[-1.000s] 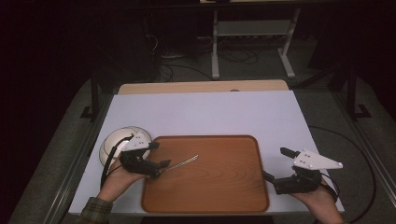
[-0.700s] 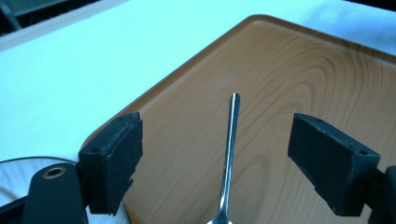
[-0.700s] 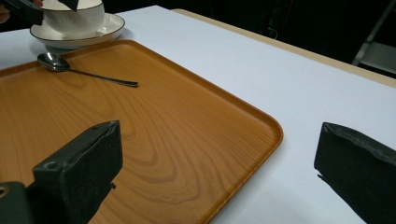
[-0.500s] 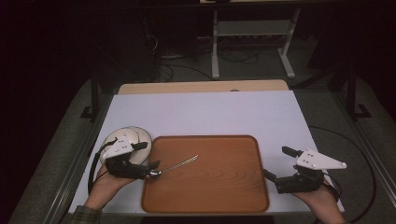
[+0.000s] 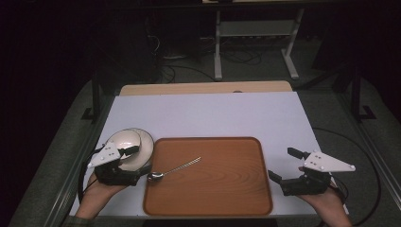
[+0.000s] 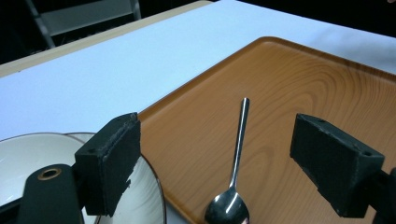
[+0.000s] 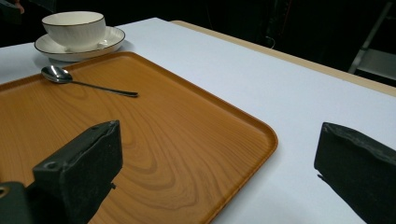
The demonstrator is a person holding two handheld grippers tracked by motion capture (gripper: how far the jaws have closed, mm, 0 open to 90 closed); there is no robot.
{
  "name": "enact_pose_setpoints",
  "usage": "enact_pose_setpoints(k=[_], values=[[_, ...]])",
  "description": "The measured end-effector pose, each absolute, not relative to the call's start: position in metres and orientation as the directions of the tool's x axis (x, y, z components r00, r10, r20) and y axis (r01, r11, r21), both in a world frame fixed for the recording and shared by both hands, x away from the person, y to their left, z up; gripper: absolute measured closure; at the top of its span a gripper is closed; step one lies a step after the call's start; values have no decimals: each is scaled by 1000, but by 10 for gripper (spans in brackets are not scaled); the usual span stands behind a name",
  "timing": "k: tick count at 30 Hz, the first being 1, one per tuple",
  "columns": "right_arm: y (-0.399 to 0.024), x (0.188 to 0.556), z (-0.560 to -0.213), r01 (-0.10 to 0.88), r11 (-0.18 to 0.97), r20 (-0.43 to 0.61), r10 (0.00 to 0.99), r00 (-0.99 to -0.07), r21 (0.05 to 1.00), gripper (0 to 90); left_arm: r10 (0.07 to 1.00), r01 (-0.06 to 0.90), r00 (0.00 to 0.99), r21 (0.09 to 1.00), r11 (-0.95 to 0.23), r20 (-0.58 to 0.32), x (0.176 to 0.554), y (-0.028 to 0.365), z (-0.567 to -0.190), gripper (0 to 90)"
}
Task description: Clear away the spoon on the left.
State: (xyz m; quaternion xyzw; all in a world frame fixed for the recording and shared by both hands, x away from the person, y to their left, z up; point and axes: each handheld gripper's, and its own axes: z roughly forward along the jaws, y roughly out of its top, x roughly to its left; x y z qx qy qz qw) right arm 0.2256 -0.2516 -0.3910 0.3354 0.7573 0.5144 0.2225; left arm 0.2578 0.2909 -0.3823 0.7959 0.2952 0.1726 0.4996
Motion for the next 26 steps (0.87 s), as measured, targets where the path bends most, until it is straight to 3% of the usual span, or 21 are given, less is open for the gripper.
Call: enact_pose_setpoints(k=[8,14,26], values=[[-252,225,-391,277,239,12,736,-677,931,5,658,282,752,912,-296,-19,251,303,-382,147],[-252,225,-391,277,240,14,733,-680,931,5,671,280,741,916,-286,-17,252,305,-381,66],[-253,225,-391,275,239,14,730,-683,931,5,671,286,741,912,-293,-17,253,304,-382,29]])
